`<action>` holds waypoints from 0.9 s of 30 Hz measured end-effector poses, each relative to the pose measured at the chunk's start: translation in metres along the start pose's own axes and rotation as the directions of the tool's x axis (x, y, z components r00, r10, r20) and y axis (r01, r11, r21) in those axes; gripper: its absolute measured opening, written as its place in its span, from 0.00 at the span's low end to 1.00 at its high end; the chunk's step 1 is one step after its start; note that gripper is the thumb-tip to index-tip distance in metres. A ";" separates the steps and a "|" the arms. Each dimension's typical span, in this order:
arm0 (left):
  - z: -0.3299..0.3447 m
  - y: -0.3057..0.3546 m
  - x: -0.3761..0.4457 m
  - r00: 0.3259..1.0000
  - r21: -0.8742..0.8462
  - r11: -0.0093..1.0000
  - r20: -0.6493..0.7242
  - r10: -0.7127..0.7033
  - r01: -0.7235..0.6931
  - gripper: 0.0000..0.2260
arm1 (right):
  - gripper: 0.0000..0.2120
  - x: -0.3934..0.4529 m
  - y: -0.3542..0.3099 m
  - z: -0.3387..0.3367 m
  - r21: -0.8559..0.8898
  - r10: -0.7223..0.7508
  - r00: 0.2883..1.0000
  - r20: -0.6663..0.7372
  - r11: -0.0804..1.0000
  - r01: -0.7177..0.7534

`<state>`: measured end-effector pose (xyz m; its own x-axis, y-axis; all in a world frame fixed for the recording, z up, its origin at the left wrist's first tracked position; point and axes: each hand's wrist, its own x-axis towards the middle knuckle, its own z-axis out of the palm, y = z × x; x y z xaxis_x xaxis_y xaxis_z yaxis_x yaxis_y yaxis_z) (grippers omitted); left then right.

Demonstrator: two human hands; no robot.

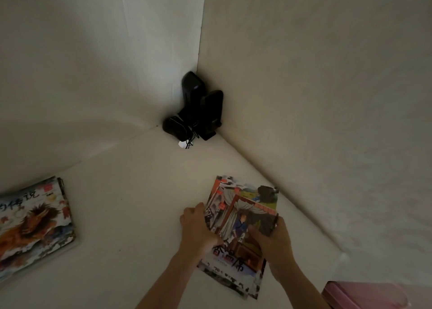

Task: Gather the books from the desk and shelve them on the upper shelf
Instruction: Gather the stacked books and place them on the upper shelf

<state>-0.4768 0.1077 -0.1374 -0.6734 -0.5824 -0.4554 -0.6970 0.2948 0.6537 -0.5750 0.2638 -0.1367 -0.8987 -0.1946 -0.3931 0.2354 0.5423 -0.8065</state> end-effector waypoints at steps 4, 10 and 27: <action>-0.030 -0.001 0.013 0.990 -0.068 0.995 0.123 0.074 -0.066 0.46 | 0.19 -0.011 -0.013 0.000 0.174 -0.185 0.983 0.013 0.968 0.180; -0.064 0.005 0.022 0.904 -0.374 0.825 -0.119 0.410 -0.423 0.21 | 0.14 -0.009 -0.046 0.013 0.162 -0.446 0.894 -0.040 0.880 0.447; -0.070 0.031 0.009 0.873 -0.589 0.651 -0.400 0.281 -0.479 0.26 | 0.16 -0.027 -0.078 0.029 0.521 -0.294 0.915 -0.278 0.753 0.401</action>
<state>-0.4872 0.0587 -0.0790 -0.6846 -0.7284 0.0278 0.0140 0.0251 0.9996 -0.5586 0.2032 -0.0760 -0.9939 -0.1101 0.0002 0.0104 -0.0954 -0.9954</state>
